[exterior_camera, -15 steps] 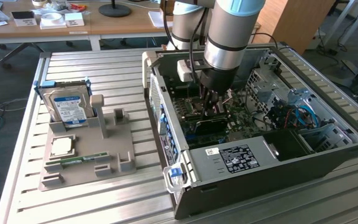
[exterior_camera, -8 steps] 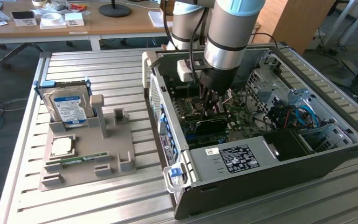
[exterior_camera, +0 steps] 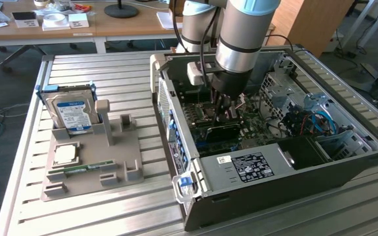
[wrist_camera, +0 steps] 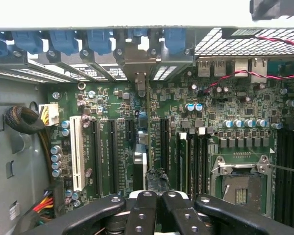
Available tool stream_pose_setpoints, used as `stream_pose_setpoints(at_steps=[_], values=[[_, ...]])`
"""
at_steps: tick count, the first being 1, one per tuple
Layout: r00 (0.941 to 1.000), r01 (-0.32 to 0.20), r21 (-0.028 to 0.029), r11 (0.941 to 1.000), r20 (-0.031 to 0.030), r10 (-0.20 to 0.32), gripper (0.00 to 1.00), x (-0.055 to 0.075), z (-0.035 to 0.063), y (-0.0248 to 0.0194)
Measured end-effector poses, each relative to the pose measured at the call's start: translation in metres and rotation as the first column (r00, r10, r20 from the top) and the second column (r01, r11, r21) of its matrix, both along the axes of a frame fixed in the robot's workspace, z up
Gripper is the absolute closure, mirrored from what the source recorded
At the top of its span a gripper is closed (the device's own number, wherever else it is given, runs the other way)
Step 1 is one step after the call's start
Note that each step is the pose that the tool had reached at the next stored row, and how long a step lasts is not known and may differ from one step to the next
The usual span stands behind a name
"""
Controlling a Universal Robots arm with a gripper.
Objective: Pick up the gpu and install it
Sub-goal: 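Press down on the gpu until it lock into place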
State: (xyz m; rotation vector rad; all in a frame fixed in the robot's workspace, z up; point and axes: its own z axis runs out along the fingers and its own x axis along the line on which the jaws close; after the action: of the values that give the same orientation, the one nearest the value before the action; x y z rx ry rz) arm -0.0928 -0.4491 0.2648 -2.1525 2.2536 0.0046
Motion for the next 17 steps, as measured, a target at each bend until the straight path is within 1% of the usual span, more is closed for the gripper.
stream_pose_setpoints(at_steps=[17], values=[[1.0000,0.000,-0.0003,1.0000,0.0000,0.000,0.89,-0.0001,-0.0035,-0.0001]])
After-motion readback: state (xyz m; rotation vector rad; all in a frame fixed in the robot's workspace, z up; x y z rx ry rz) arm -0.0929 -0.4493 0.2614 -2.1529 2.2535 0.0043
